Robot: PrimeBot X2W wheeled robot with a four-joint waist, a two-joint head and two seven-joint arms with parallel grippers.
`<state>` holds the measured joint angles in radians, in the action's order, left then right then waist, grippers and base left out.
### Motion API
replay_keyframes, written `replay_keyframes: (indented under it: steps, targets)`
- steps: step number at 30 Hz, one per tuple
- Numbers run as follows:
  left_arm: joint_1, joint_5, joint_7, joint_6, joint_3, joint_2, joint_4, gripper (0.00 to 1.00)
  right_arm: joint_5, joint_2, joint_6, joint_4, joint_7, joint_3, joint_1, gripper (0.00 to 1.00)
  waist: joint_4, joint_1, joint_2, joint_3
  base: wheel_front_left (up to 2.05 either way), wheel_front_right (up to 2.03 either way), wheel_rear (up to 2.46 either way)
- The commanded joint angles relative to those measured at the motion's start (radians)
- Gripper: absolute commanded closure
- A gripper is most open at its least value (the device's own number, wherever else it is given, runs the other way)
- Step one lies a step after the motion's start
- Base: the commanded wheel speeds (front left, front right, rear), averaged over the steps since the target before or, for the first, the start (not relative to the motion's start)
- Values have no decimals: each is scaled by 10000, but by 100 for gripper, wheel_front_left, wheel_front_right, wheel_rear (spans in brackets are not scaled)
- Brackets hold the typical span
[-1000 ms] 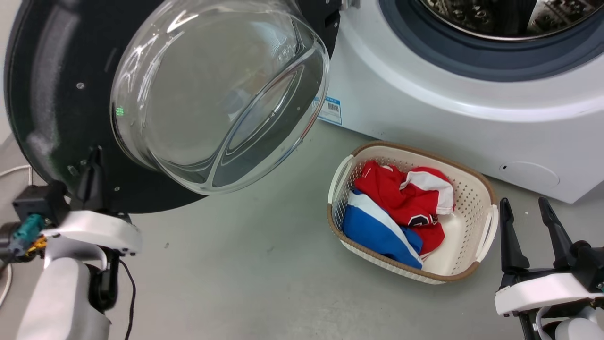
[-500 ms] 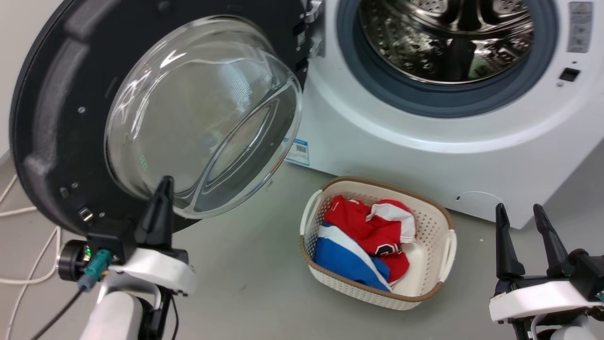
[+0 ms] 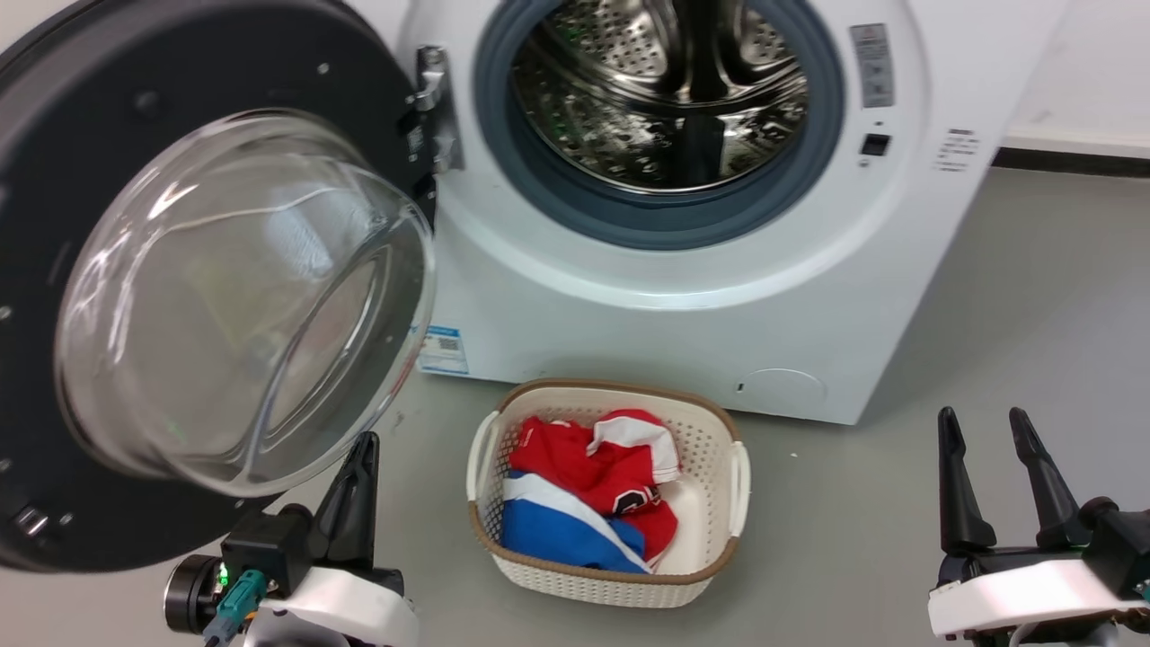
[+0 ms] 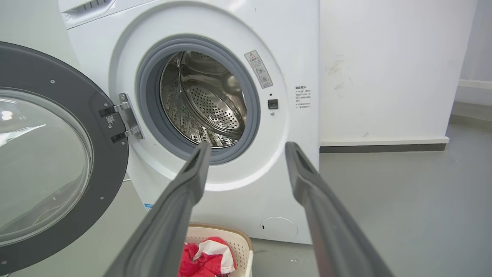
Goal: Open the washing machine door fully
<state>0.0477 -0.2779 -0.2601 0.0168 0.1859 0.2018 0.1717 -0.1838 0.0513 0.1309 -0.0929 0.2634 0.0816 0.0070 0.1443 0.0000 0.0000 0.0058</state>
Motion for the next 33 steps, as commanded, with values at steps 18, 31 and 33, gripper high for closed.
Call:
replay_keyframes:
  steps: [18, 31, 33]
  targets:
    - [-1058, 1479, -54, 292, -788, -1061, -677, 0, 45, -18, -3, 204, 19, 7, 449, 0, -1452, 0, 0, -52, 0, 0, 0]
    - [-962, 1989, -55, 358, -1022, -1349, -666, 0, 138, -18, -3, 151, 19, -25, 415, 0, -1398, 0, 0, -14, 0, 0, 0]
    - [-965, 2072, -55, 325, -1080, -1387, -712, 0, 136, -18, -3, 145, 19, -29, 385, 0, -1385, 0, 0, -27, 0, 0, 0]
